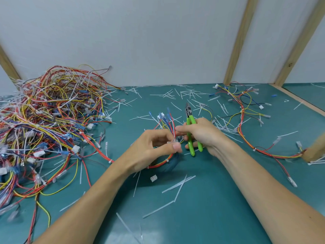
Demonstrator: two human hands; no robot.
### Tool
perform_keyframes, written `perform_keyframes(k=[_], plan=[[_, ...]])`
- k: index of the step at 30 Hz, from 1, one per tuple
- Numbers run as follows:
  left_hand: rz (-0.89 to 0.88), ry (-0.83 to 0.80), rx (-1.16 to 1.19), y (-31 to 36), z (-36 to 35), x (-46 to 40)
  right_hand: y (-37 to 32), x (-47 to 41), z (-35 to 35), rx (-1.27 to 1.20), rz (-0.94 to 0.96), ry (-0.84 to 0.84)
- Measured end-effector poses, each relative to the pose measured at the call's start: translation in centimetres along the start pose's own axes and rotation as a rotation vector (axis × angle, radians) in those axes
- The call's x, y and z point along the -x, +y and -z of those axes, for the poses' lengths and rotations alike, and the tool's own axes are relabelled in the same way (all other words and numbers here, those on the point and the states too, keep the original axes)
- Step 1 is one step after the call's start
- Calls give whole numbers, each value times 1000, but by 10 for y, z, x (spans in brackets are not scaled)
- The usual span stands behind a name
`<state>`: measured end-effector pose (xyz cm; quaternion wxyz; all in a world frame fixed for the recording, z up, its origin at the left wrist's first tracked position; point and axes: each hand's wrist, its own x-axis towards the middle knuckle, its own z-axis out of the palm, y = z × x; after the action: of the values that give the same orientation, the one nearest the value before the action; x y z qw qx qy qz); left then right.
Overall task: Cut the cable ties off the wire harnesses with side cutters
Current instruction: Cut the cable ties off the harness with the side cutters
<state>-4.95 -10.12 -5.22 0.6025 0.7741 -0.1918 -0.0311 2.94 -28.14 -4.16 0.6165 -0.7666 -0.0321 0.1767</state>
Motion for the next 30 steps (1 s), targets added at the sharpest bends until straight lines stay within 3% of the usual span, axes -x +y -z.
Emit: perform_keyframes(k=[3, 5, 11, 13, 15, 22, 30], plan=[[72, -47, 33, 1, 1, -4, 0, 1, -2, 17, 1, 38], [105, 46, 62, 1, 2, -4, 0, 1, -3, 24, 14, 59], [58, 793, 17, -5, 17, -7, 2, 1, -8, 26, 187, 124], [66, 914, -98, -8, 25, -6, 2, 1, -9, -27, 249, 116], [47, 874, -152, -9, 30, -5, 1, 3, -11, -84, 319, 89], [40, 457, -16, -6, 14, -7, -1, 8, -20, -215, 420, -2], [60, 549, 138, -4, 16, -9, -3, 13, -19, -246, 374, -173]])
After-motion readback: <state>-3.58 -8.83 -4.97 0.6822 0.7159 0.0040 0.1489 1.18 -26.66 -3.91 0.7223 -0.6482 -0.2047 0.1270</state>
